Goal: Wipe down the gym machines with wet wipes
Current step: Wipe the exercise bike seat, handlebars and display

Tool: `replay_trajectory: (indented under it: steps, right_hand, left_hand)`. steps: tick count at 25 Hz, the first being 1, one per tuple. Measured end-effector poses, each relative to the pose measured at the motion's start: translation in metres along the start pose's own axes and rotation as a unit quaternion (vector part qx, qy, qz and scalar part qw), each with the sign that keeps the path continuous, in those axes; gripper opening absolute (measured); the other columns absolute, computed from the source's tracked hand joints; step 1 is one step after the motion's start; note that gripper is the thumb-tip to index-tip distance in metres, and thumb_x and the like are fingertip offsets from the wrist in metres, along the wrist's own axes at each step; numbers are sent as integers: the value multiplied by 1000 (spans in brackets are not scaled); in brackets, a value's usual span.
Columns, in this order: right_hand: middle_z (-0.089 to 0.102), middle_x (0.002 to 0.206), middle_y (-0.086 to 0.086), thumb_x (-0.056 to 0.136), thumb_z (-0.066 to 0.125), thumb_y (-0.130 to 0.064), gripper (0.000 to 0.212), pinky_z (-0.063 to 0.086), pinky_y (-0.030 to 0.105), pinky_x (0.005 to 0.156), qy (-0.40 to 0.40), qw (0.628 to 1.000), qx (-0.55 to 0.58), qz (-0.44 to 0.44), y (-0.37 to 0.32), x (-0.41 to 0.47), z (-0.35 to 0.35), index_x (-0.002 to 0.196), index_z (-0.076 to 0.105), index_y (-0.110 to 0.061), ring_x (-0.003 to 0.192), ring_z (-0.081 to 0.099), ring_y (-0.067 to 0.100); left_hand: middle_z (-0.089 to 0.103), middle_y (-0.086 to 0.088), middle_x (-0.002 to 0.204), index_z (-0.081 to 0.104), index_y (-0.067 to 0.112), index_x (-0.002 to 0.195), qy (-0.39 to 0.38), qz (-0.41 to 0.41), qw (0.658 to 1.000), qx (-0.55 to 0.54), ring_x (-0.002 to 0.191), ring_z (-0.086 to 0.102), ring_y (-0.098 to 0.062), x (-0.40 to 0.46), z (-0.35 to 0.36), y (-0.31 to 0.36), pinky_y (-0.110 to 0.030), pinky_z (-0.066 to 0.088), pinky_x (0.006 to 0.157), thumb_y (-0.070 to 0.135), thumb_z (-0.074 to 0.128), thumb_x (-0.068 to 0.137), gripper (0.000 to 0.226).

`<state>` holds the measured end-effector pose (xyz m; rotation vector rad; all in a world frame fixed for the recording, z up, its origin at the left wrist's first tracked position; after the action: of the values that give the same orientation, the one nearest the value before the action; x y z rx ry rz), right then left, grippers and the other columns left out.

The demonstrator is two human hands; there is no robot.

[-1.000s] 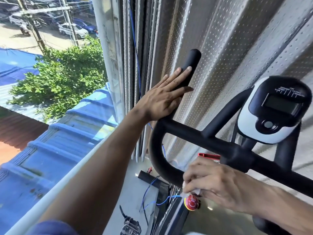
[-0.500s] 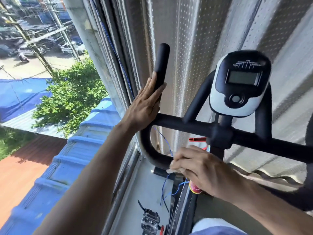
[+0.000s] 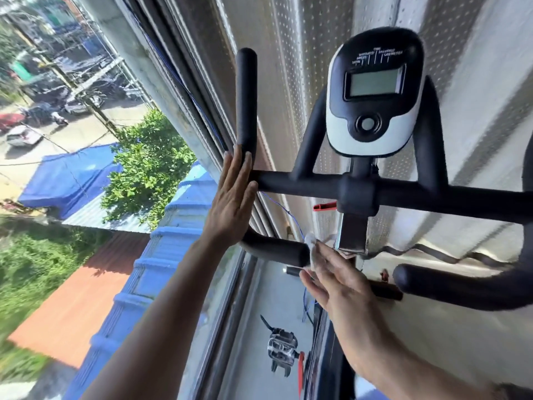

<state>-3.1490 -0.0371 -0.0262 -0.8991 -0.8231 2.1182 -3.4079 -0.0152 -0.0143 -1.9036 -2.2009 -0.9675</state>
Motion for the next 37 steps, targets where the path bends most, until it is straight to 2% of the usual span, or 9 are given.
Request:
replay_trajectory:
  steps: [7,11,19,22,26,28,31,35,37]
  right_hand:
    - [72,82,10,95,46,16,30,60,41,93,-67,984,64,152,5,41,-5,112,69,9,70,68,14]
    - [51,106,21,90,63,6,33,62,35,84,-159,969,88,168,10,59,-15,121,58,18,99,47,32]
    - [76,111,15,70,91,-25,39,59,31,90,-177,960,120,183,53,78,33,103,81,-8,102,74,23]
    - [77,112,-12,105,52,-9,24,45,14,98,-189,966,67,162,58,110,67,123,68,-11,110,66,-5]
    - [61,66,-9,101,44,0,22,39,22,65,-171,945,208,188,61,163,100,93,57,-14,57,55,0]
    - [67,81,7,90,62,-9,5,48,26,71,-203,944,216,143,60,169,108,95,62,-8,71,63,10]
    - [64,95,20,68,81,-13,40,57,26,80,-207,939,237,135,47,174,109,103,66,-1,86,66,21]
    - [65,114,41,96,47,-6,38,46,39,111,-274,892,303,193,28,167,116,111,63,26,116,65,39]
    - [63,126,34,96,66,-18,45,43,50,112,-218,930,262,141,35,173,114,128,60,13,122,59,44]
  left_hand:
    - [-5,1,173,10,17,165,-119,-3,989,84,159,-10,-13,16,-18,2,-39,-8,128,49,13,107,66]
    - [-3,1,173,11,15,165,-173,115,960,187,159,-6,-17,46,-42,-13,-45,-4,129,47,12,110,64]
    - [5,-3,173,12,13,165,-113,241,873,408,159,-6,-20,109,-46,-24,-61,-8,125,43,26,111,64]
    - [8,-2,173,11,14,165,-65,241,869,428,158,-5,-19,129,-44,-18,-64,-4,125,41,31,112,63]
    - [18,-7,171,15,11,164,-36,216,908,357,158,0,-23,131,-38,-19,-64,3,125,35,38,111,62]
    - [19,-8,171,15,10,163,-39,207,918,336,159,6,-28,128,-35,-21,-63,2,126,34,38,111,63]
    - [21,-9,170,17,10,163,-40,199,924,324,159,12,-32,129,-33,-20,-61,2,126,34,38,110,62]
    - [21,-9,170,21,9,163,-29,182,932,311,158,13,-33,125,-33,-18,-61,4,126,32,39,110,61]
    - [21,-8,171,21,9,163,-31,182,933,308,158,12,-33,124,-33,-18,-60,4,127,31,40,110,61]
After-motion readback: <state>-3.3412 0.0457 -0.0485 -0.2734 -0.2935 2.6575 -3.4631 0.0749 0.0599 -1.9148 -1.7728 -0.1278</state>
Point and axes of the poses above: each hand's wrist, its own x-axis towards the middle knuckle, its own z-axis out of the palm, y = z × x, the point moved 2 cm from there along x, towards the middle knuckle
